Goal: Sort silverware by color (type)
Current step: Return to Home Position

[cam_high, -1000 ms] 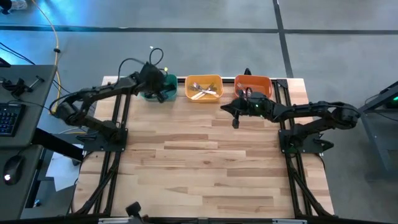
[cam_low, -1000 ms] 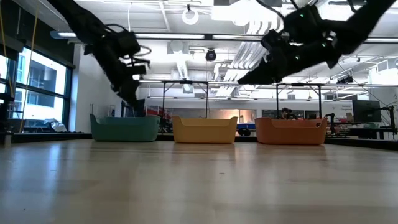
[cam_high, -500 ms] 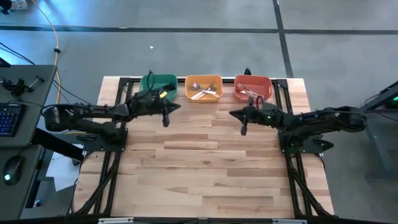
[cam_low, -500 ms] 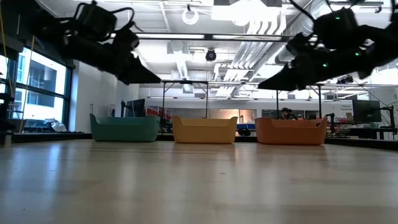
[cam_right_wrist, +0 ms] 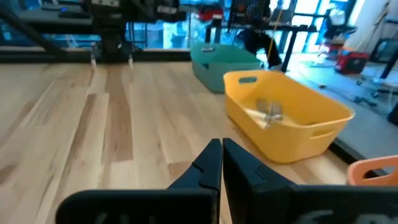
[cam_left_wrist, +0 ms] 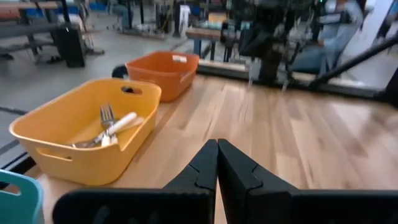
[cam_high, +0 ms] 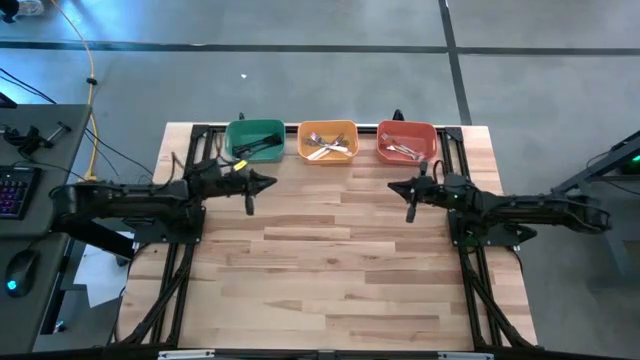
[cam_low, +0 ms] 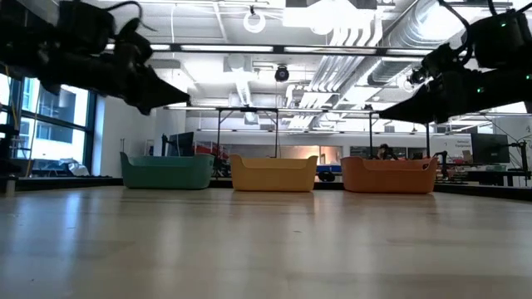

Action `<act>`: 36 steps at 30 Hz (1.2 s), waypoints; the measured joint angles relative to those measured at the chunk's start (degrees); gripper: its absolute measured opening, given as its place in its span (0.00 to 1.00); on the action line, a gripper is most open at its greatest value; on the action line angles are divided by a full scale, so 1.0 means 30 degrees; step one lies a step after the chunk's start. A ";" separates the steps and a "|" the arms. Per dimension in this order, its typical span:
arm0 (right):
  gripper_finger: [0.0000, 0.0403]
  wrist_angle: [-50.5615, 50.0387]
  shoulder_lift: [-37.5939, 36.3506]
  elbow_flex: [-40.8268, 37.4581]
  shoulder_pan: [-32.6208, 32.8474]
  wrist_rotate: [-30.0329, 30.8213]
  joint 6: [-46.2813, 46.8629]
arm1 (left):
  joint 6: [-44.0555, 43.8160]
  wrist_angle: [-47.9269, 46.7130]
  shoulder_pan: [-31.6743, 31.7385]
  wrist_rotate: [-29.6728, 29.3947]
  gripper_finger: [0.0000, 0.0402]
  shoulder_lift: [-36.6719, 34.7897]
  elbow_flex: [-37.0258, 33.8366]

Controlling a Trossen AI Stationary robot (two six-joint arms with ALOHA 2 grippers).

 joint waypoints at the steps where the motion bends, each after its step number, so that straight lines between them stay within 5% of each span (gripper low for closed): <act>1: 0.00 -0.0475 -0.0578 0.0011 0.0000 0.0097 -0.0044 | -0.0211 0.0040 0.0007 -0.0007 0.00 -0.0618 -0.0292; 8: 0.00 -0.4049 -0.4218 0.0018 0.0000 0.0975 -0.0342 | -0.1481 -0.0088 0.0004 -0.1051 0.00 -0.4571 -0.2701; 21: 0.00 -0.9646 -0.9588 0.0032 0.0000 0.1831 0.0537 | -0.1801 -0.7506 -0.1418 -0.3718 0.00 -1.1400 -0.2684; 25: 0.00 -0.9628 -1.0561 0.0040 0.0000 0.1669 0.0435 | -0.2141 -1.0893 -0.1888 -0.4905 0.00 -1.4287 -0.2684; 30: 0.00 -0.9635 -1.0820 0.0040 -0.0007 0.1662 0.0490 | -0.1240 -1.1077 -0.2172 -0.4597 0.00 -1.6742 -0.2677; 36: 0.00 -0.9601 -1.0789 0.0040 -0.0007 0.1917 0.1202 | -0.0304 -1.1158 -0.2164 -0.4053 0.00 -1.6904 -0.2677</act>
